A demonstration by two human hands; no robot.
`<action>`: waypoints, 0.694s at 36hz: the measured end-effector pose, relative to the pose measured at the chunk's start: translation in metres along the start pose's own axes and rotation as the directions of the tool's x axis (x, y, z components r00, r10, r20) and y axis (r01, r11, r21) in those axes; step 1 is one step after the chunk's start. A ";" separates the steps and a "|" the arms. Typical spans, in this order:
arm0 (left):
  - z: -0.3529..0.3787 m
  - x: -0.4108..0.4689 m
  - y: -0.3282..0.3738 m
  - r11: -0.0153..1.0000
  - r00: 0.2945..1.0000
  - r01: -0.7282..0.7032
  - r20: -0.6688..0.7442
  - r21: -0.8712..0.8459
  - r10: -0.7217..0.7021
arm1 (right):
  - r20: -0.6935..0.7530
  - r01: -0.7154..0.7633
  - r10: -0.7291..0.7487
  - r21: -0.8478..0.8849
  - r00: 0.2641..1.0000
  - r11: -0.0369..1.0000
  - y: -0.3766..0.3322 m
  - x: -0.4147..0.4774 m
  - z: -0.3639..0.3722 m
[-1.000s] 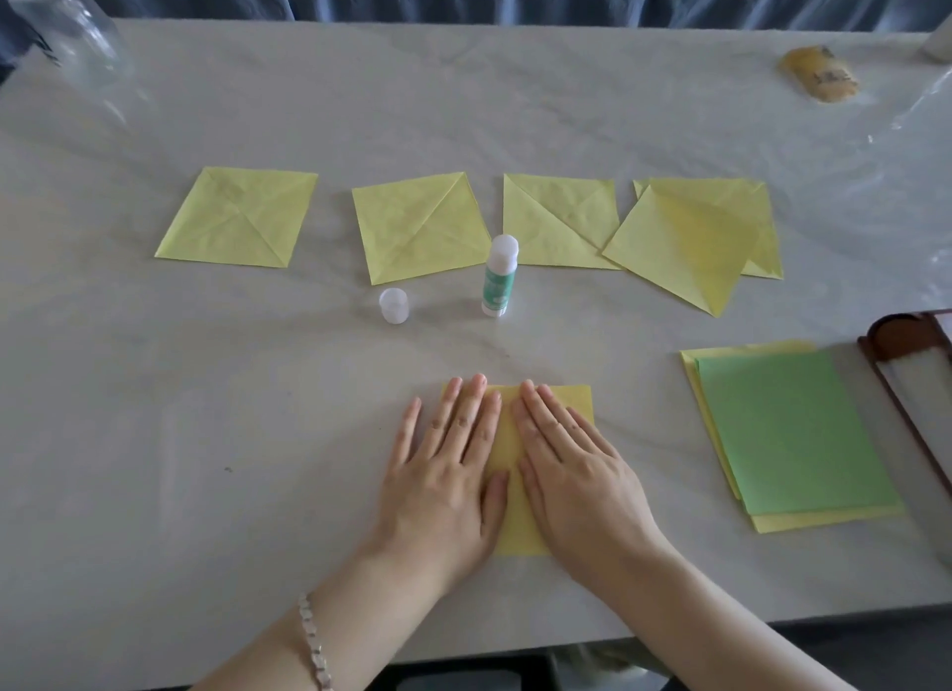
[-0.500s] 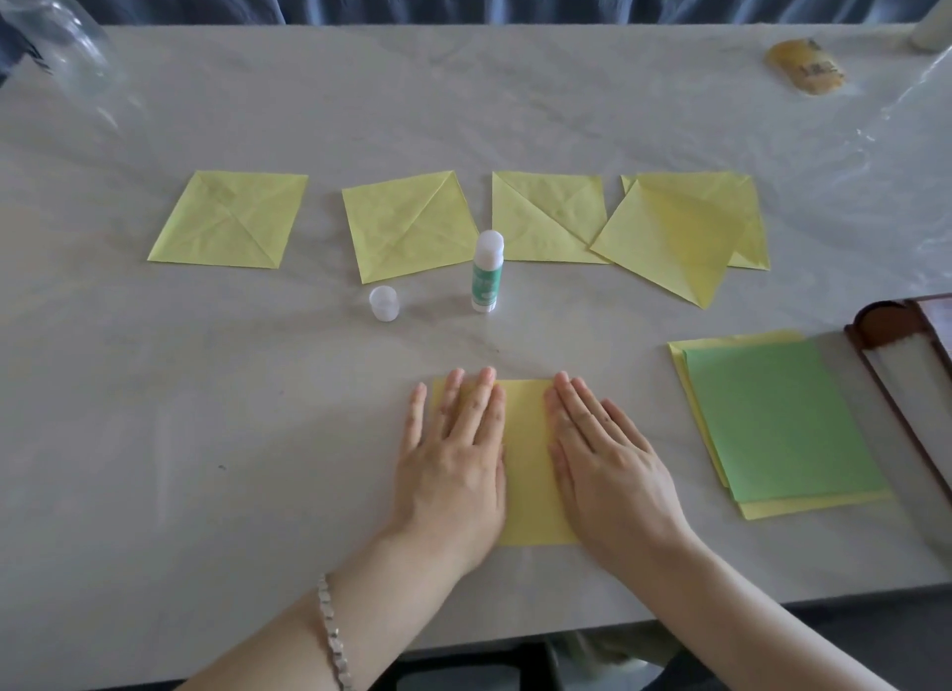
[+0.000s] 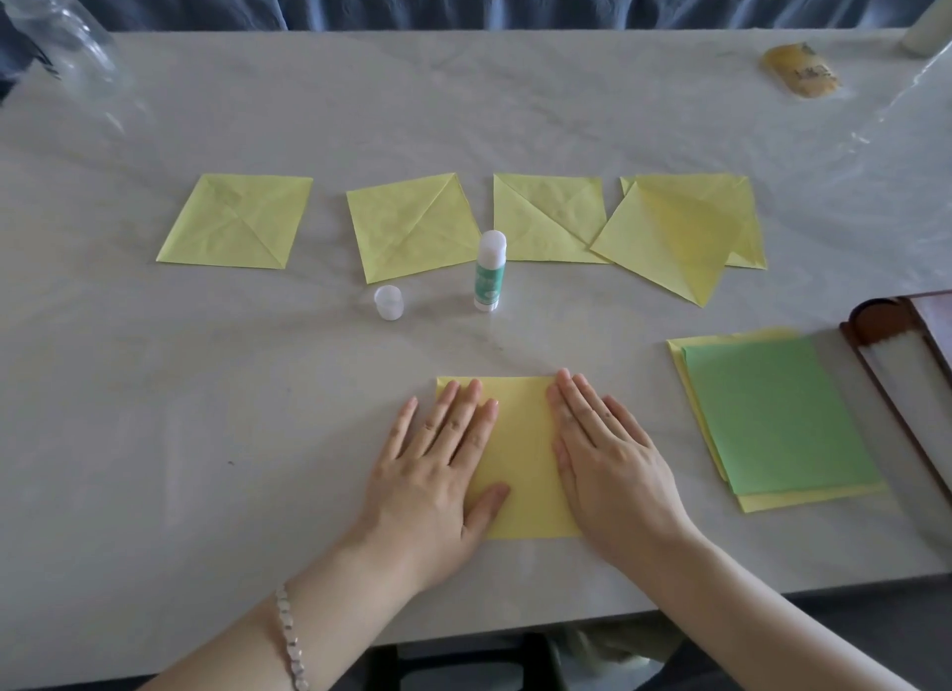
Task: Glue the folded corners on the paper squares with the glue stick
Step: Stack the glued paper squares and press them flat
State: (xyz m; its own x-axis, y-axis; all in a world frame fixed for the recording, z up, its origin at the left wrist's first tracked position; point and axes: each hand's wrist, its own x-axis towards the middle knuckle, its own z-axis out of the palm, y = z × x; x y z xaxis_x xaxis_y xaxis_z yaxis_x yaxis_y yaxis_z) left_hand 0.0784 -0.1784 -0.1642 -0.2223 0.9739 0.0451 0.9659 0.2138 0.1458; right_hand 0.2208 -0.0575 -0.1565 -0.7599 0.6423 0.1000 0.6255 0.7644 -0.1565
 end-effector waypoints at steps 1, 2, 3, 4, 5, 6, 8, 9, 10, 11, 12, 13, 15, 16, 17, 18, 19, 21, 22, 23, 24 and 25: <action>0.000 0.000 0.000 1.000 1.000 0.009 0.010 0.003 -0.009 | 0.005 -0.001 0.001 0.001 1.000 1.000 0.000 0.000 0.000; -0.001 0.000 -0.001 1.000 1.000 0.018 0.021 0.005 -0.018 | 0.011 -0.002 0.002 -0.003 1.000 1.000 0.000 0.000 -0.001; -0.001 0.000 -0.001 1.000 0.999 0.026 0.035 0.006 -0.026 | 0.018 -0.003 0.003 -0.009 1.000 1.000 0.000 -0.001 -0.002; -0.001 0.000 -0.001 0.999 0.998 0.035 0.051 0.004 -0.035 | 0.027 0.000 0.000 -0.015 1.000 1.000 0.000 -0.001 -0.002; -0.001 0.000 0.000 0.999 0.997 0.044 0.067 0.001 -0.044 | 0.038 0.008 -0.007 -0.021 0.999 1.000 0.000 -0.001 -0.003; -0.001 0.000 0.000 0.999 0.996 0.051 0.079 -0.002 -0.050 | 0.053 0.023 -0.022 -0.027 0.998 0.999 0.000 -0.001 -0.004; -0.001 0.000 0.001 0.998 0.994 0.060 0.089 -0.011 -0.059 | 0.082 0.082 -0.079 -0.036 0.993 0.996 0.000 -0.003 -0.005; -0.002 0.000 0.001 0.998 0.994 0.063 0.093 -0.014 -0.062 | 0.093 0.123 -0.120 -0.032 0.988 0.992 0.000 -0.004 -0.006; -0.002 -0.001 0.001 0.998 0.994 0.064 0.095 -0.015 -0.063 | 0.100 0.168 -0.165 -0.022 0.981 0.986 -0.001 -0.006 -0.007; -0.002 -0.001 0.001 0.998 0.994 0.063 0.093 -0.014 -0.061 | 0.105 0.212 -0.210 -0.009 0.972 0.977 -0.002 -0.009 -0.007; -0.002 -0.001 0.001 0.998 0.994 0.060 0.092 -0.013 -0.059 | 0.110 0.249 -0.248 0.003 0.963 0.968 -0.002 -0.012 -0.008; -0.002 -0.001 0.002 0.998 0.994 0.060 0.093 -0.014 -0.059 | 0.116 0.279 -0.279 0.017 0.953 0.960 -0.002 -0.015 -0.008; -0.003 0.000 0.002 0.997 0.993 0.068 0.101 -0.021 -0.065 | 0.124 0.324 -0.329 0.058 0.936 0.944 0.001 -0.021 -0.009; -0.004 0.000 0.003 0.997 0.992 0.075 0.105 -0.026 -0.071 | 0.126 0.348 -0.356 0.082 0.926 0.934 0.003 -0.025 -0.010; -0.005 0.000 0.003 0.996 0.991 0.081 0.110 -0.031 -0.078 | 0.125 0.374 -0.385 0.103 0.914 0.922 0.005 -0.029 -0.011; -0.005 0.001 0.003 0.996 0.990 0.084 0.112 -0.035 -0.080 | 0.123 0.402 -0.414 0.117 0.902 0.908 0.006 -0.033 -0.012; -0.006 0.001 0.003 0.996 0.991 0.083 0.110 -0.035 -0.078 | 0.122 0.431 -0.445 0.122 0.887 0.894 0.008 -0.038 -0.013; -0.005 0.000 0.003 0.997 0.992 0.074 0.108 -0.030 -0.071 | 0.135 0.482 -0.496 0.125 0.858 0.867 0.012 -0.045 -0.016; -0.005 0.000 0.003 0.997 0.992 0.072 0.108 -0.029 -0.068 | 0.140 0.498 -0.513 0.128 0.847 0.857 0.014 -0.047 -0.018; -0.005 0.000 0.003 0.997 0.992 0.070 0.105 -0.029 -0.067 | 0.142 0.509 -0.525 0.133 0.839 0.850 0.016 -0.047 -0.019; -0.004 0.000 0.003 0.997 0.993 0.069 0.100 -0.028 -0.066 | 0.140 0.514 -0.531 0.139 0.836 0.846 0.017 -0.046 -0.020; -0.004 0.000 0.003 0.997 0.993 0.071 0.100 -0.029 -0.068 | 0.138 0.513 -0.531 0.145 0.836 0.846 0.019 -0.044 -0.021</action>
State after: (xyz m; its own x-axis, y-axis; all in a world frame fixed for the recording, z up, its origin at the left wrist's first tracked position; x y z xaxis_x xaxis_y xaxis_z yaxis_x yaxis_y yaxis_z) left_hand 0.0807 -0.1782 -0.1599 -0.2732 0.9598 -0.0637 0.9433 0.2803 0.1776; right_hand 0.2695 -0.0700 -0.1430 -0.9919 0.1234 0.0311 0.1134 0.9680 -0.2238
